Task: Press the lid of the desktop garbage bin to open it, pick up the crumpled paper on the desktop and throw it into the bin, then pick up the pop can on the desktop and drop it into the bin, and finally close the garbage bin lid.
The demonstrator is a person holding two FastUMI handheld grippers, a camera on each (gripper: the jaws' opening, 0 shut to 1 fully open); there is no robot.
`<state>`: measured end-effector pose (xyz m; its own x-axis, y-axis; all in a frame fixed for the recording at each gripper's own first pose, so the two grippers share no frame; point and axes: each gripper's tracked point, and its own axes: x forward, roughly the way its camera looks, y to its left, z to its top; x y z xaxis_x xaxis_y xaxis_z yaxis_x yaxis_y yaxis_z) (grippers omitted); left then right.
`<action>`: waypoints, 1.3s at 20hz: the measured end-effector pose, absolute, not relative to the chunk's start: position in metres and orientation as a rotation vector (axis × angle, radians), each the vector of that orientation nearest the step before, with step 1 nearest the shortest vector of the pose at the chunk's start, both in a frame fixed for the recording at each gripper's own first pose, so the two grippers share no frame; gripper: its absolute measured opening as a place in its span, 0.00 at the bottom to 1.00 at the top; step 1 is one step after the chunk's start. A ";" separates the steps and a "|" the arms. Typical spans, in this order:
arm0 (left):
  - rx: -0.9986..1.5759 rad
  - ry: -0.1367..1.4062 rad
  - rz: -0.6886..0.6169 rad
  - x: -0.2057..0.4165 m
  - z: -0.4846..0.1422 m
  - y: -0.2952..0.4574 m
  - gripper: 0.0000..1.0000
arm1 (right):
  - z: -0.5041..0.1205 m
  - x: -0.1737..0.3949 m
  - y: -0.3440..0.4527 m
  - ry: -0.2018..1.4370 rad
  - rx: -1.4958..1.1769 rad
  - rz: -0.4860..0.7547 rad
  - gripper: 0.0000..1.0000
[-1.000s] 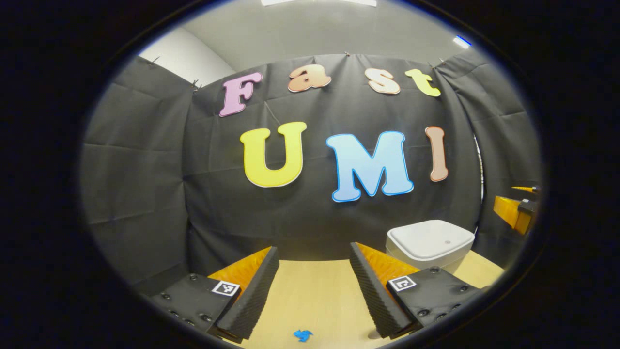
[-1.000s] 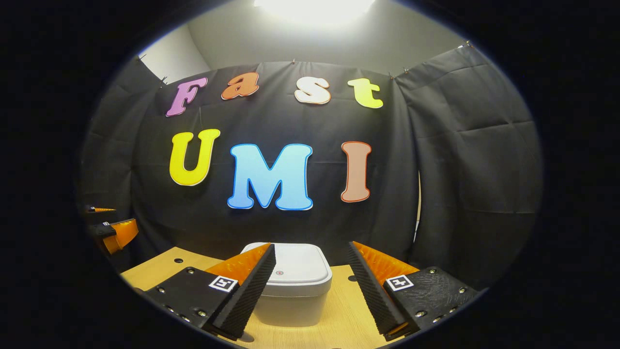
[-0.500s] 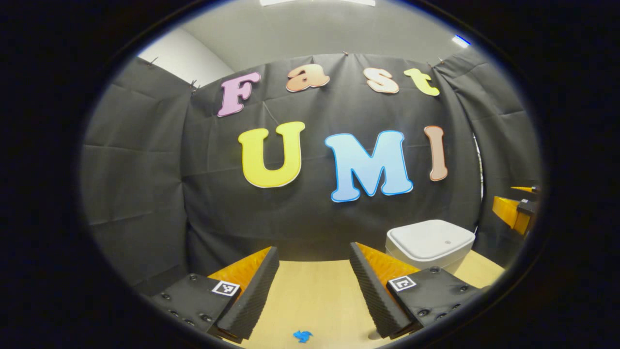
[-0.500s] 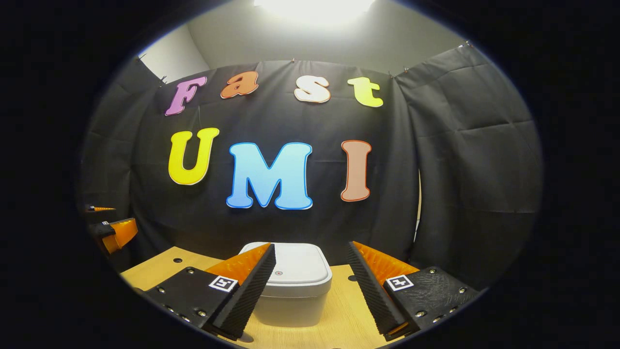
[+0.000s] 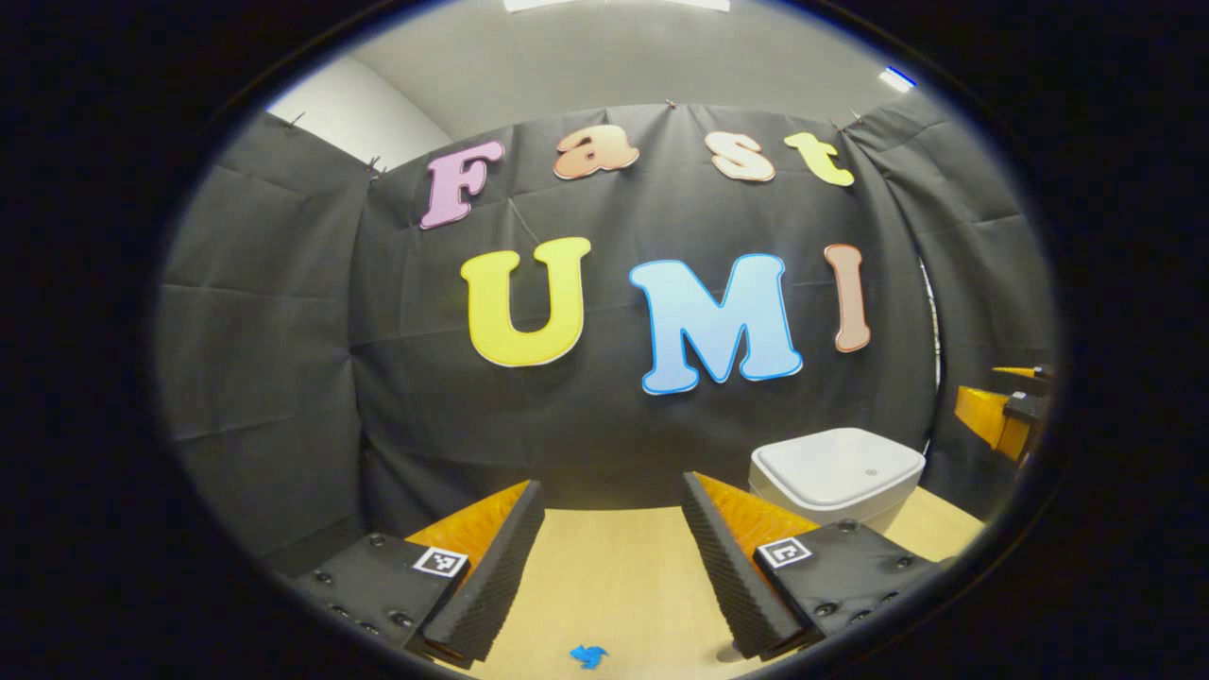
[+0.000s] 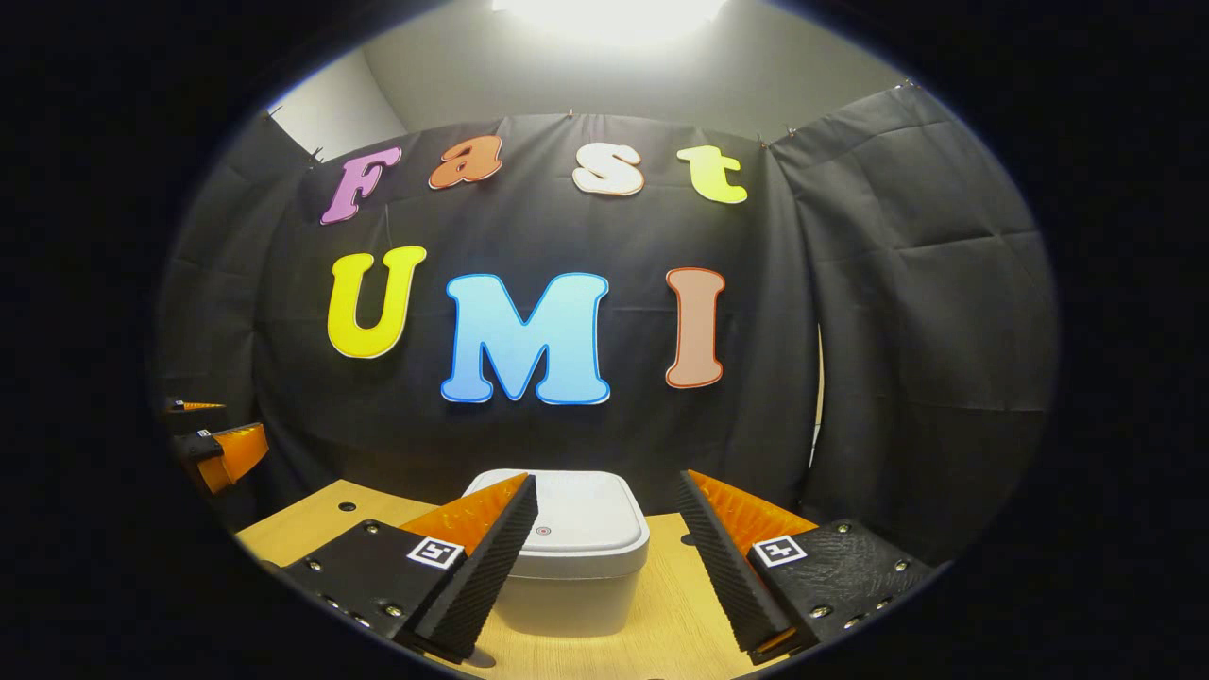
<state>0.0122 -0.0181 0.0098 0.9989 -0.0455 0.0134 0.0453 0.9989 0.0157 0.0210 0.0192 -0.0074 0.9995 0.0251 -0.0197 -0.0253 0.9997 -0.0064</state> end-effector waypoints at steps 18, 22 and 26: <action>0.017 -0.031 -0.038 0.010 0.015 -0.018 1.00 | -0.018 0.030 0.037 0.060 0.011 0.096 0.56; 0.013 -0.031 -0.039 0.012 0.015 -0.017 0.96 | -0.031 0.039 0.047 0.100 0.025 0.126 0.31; 0.010 -0.027 -0.037 0.011 0.015 -0.015 0.96 | -0.042 0.056 0.046 0.119 0.042 0.111 0.01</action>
